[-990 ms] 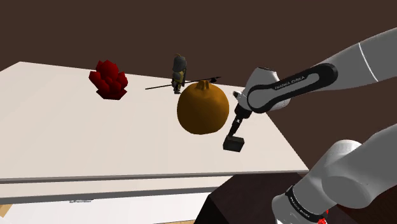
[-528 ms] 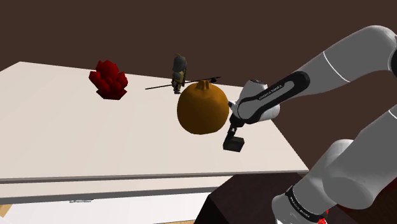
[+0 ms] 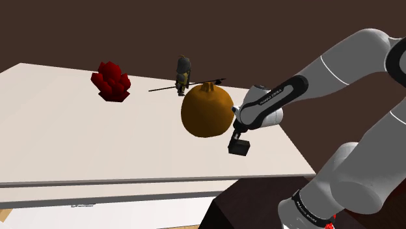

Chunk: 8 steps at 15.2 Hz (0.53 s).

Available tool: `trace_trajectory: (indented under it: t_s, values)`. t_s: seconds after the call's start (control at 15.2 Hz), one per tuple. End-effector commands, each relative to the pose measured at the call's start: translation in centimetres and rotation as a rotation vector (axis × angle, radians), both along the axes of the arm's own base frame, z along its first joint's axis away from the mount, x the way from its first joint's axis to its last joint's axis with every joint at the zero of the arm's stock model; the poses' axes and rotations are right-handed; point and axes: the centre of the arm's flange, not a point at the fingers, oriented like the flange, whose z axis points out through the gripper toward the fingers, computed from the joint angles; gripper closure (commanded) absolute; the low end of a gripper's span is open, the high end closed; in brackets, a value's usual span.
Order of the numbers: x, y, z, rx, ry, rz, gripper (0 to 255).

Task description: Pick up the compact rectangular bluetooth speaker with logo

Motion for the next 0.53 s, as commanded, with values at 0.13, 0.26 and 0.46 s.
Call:
trace_trajectory:
  t_s: [0.13,0.26,0.46]
  values:
    - [0.0,-0.1,-0.1,-0.001,0.002,-0.003,255]
    - [0.0,-0.1,0.0,-0.001,0.002,-0.002,255]
    - [-0.1,-0.1,0.9,-0.001,0.002,-0.002,255]
